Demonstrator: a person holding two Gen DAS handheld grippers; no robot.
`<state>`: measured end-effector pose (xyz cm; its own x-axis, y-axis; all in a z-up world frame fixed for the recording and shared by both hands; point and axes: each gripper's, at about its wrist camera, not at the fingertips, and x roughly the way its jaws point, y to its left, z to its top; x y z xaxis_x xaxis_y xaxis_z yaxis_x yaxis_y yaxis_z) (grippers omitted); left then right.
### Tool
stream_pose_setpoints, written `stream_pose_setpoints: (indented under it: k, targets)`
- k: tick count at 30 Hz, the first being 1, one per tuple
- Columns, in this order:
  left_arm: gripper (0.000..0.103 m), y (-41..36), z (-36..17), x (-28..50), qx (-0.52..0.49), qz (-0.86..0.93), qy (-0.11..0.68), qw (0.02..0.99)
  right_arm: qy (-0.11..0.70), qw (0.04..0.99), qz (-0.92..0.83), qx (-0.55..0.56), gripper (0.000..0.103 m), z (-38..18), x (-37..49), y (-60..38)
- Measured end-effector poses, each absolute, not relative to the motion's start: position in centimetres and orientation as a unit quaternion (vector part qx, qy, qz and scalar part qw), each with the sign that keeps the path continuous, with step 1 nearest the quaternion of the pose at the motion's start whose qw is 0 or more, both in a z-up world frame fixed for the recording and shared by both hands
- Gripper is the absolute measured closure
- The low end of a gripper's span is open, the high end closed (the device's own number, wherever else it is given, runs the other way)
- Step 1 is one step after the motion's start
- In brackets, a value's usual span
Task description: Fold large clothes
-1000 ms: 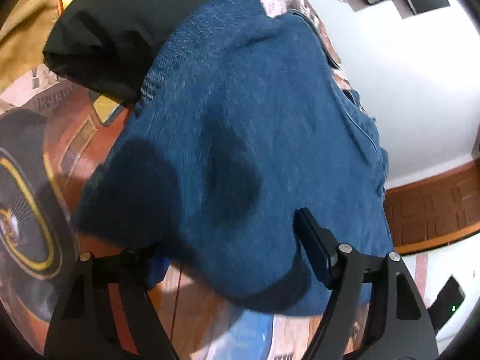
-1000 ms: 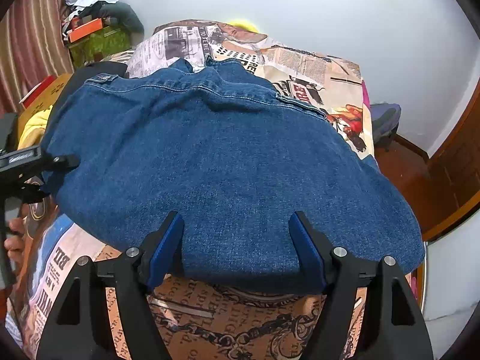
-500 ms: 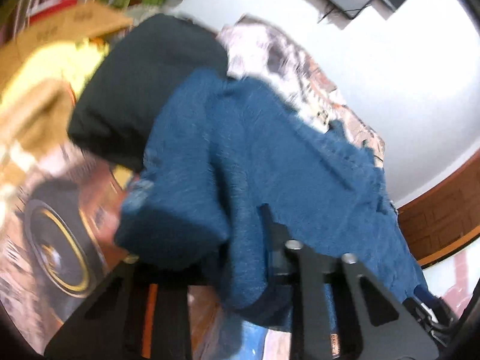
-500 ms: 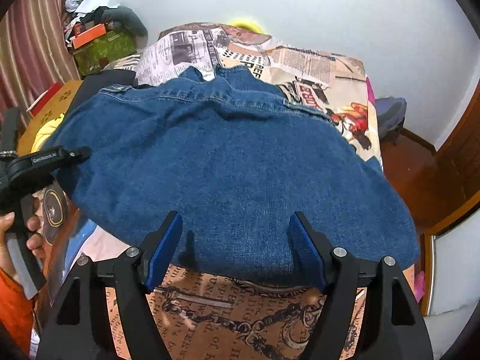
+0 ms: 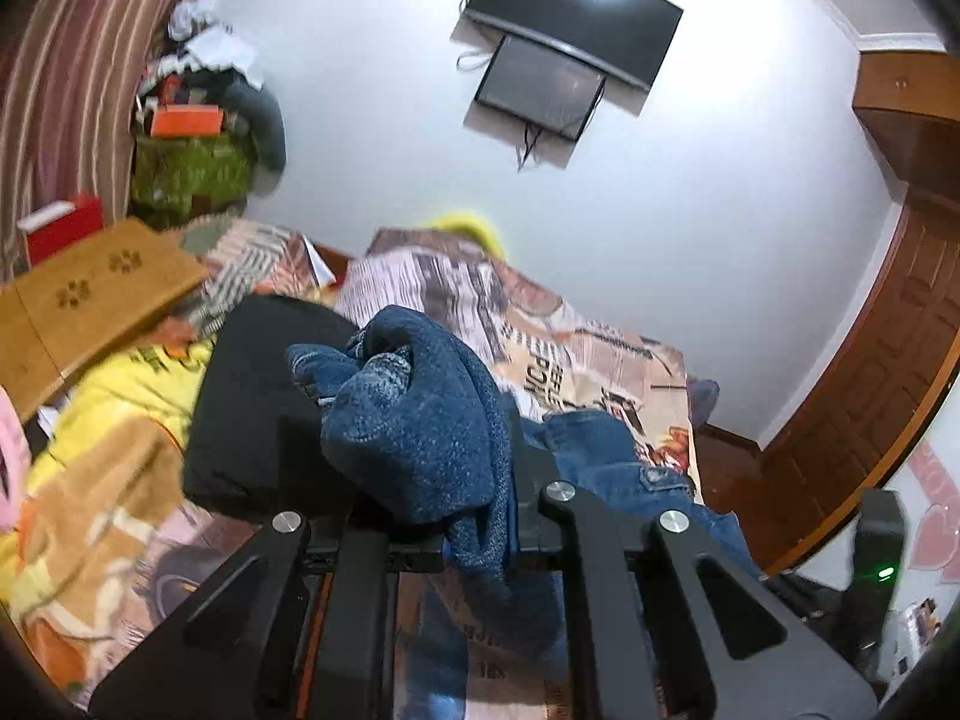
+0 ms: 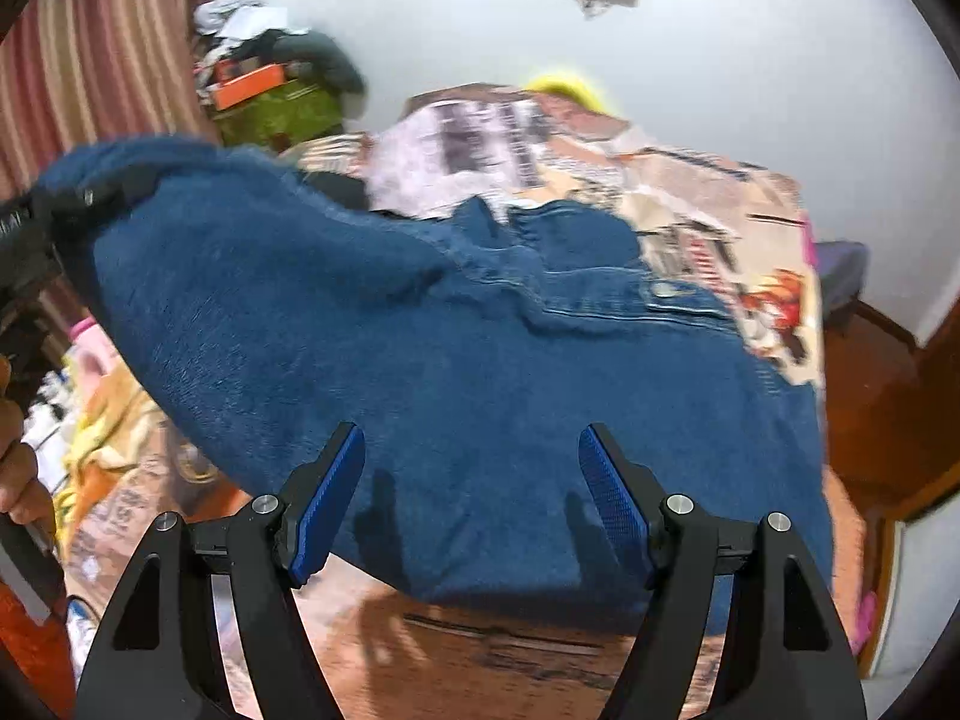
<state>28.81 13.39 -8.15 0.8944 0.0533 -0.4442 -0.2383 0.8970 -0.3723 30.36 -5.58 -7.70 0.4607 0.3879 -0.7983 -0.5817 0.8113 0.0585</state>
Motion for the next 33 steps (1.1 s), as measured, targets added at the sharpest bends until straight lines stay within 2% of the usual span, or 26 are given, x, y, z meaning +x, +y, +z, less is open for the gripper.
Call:
stream_pose_setpoints:
  k: [6,12,19,26,33]
  targets:
    - [0.092,13.0,-8.7,28.1,-0.163,0.095,0.226,0.956,0.492,0.795,0.339,-0.105,0.033,-12.4,30.6,-1.9]
    - [0.092,11.9,-10.8,29.1,-0.129,0.113,0.259,0.950,0.570,0.744,0.345,-0.040,0.032,-16.6,32.6,-1.4]
    - [0.092,8.9,-8.8,30.7,-0.102,0.082,0.253,0.959,0.517,0.793,0.316,-0.058,0.033,-13.5,32.3,-4.4]
    - [0.092,2.0,-6.6,33.1,-0.077,-0.001,0.238,0.968,0.464,0.853,0.235,-0.041,0.033,-9.7,32.1,-13.1]
    - [0.092,-5.6,-8.7,36.8,-0.065,-0.089,0.292,0.950,0.467,0.872,0.143,-0.016,0.032,-8.7,31.2,-20.7]
